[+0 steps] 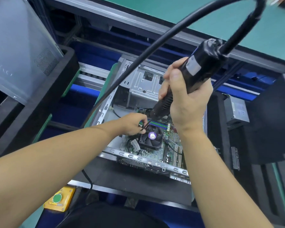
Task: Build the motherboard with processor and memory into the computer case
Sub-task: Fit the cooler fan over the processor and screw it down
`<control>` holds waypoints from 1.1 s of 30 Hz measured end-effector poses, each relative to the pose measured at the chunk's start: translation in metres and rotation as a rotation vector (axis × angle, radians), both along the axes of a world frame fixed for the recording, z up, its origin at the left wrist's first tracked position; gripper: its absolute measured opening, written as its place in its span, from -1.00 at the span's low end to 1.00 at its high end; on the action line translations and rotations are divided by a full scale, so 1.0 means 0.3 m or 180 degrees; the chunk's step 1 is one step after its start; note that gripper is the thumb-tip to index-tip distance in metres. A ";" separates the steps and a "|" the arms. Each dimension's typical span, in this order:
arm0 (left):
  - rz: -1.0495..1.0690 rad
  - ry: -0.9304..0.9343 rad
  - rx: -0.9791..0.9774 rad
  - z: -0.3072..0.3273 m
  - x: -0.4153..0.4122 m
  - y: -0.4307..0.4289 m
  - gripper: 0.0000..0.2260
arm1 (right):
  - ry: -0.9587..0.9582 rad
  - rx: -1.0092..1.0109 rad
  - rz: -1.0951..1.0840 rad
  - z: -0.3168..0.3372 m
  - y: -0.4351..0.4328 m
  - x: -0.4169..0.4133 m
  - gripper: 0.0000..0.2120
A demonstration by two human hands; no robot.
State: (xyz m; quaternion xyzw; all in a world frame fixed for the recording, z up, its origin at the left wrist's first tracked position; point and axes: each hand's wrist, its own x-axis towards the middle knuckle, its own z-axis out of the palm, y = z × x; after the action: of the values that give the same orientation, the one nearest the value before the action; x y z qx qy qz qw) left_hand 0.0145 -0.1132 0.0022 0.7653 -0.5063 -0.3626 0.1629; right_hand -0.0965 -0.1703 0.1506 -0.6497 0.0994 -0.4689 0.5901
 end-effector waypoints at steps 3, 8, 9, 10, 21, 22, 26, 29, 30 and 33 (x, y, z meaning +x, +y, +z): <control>-0.0012 0.0185 -0.0109 -0.024 0.005 0.012 -0.79 | -0.0134 -0.0078 -0.0093 0.060 -0.056 -0.038 -0.86; -0.0151 0.0014 0.0221 -0.034 -0.021 0.009 -0.42 | -0.0215 -0.0092 -0.0250 0.070 -0.067 -0.069 -0.81; -0.0157 -0.0001 0.0220 -0.036 -0.024 0.008 -0.42 | -0.0236 -0.0041 -0.0281 0.067 -0.068 -0.071 -0.80; -0.0099 0.0024 0.0198 -0.041 -0.026 0.006 -0.44 | -0.0230 0.0005 -0.0316 0.062 -0.069 -0.073 -0.78; 0.0544 0.0699 -0.0115 -0.085 0.010 0.035 -0.59 | -0.0103 0.0117 -0.0269 0.010 -0.072 -0.049 -0.85; 0.0637 0.0826 -0.0114 -0.084 0.019 0.043 -0.64 | -0.0096 0.0137 -0.0251 0.003 -0.069 -0.034 -0.84; 0.0825 0.0864 -0.0257 -0.090 0.027 0.048 -0.53 | 0.0052 0.0285 -0.0203 -0.033 -0.060 0.026 -0.82; 0.0750 0.0166 -0.0404 -0.094 0.013 0.032 -0.62 | 0.0162 0.0334 -0.0191 -0.060 -0.066 0.052 -0.78; 0.0703 0.0009 -0.0442 -0.096 0.012 0.029 -0.63 | 0.0170 0.0347 -0.0181 -0.066 -0.069 0.056 -0.77; 0.0584 -0.0219 -0.0491 -0.097 0.012 0.021 -0.67 | 0.0178 0.0329 -0.0163 -0.076 -0.078 0.063 -0.78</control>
State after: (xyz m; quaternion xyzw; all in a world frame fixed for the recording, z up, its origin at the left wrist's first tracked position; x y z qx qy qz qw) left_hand 0.0180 -0.1068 -0.0267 0.8056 -0.4659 -0.2796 0.2363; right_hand -0.0777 -0.1936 0.1279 -0.6284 0.1566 -0.4597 0.6076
